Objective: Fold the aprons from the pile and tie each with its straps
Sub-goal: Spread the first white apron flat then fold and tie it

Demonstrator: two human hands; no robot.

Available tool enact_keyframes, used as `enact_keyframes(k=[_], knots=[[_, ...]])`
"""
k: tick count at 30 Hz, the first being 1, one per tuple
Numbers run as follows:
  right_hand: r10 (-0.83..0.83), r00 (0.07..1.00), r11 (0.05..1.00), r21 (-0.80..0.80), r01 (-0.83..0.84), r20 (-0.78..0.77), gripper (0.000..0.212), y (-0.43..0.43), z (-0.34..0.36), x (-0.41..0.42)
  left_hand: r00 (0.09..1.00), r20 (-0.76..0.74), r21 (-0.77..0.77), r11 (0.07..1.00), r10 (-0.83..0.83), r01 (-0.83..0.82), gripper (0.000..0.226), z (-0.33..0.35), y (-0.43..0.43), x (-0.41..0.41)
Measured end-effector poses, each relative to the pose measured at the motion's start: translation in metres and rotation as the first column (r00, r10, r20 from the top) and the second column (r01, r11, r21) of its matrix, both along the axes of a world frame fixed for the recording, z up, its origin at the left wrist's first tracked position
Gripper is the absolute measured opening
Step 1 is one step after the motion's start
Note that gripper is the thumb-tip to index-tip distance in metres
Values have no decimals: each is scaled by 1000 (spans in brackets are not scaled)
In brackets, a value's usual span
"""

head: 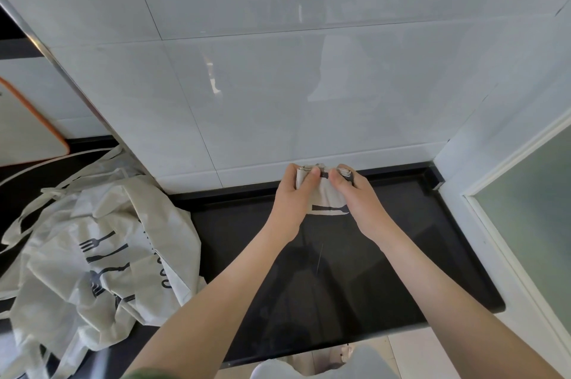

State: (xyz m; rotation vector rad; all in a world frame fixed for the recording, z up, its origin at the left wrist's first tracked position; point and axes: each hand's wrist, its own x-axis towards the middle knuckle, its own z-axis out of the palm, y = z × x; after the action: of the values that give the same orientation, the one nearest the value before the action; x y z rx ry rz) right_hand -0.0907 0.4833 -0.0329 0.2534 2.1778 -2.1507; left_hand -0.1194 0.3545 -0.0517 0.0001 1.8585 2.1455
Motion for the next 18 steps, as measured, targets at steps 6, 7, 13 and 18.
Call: enact_keyframes(k=[6,7,13,18], knots=[[-70,997,997,-27,71,25,24,-7,3,0,997,33,47,996,72,-73,30,7,3,3],[-82,996,996,-31,83,31,25,-8,3,0,996,46,62,995,79,-81,30,8,3,3],[-193,977,973,-111,203,95,19,-10,-4,1,993,42,98,989,107,-110,34,8,6,8],[-323,939,942,-52,331,121,13,-10,-10,-1,991,-46,68,990,125,-122,11,6,9,11]])
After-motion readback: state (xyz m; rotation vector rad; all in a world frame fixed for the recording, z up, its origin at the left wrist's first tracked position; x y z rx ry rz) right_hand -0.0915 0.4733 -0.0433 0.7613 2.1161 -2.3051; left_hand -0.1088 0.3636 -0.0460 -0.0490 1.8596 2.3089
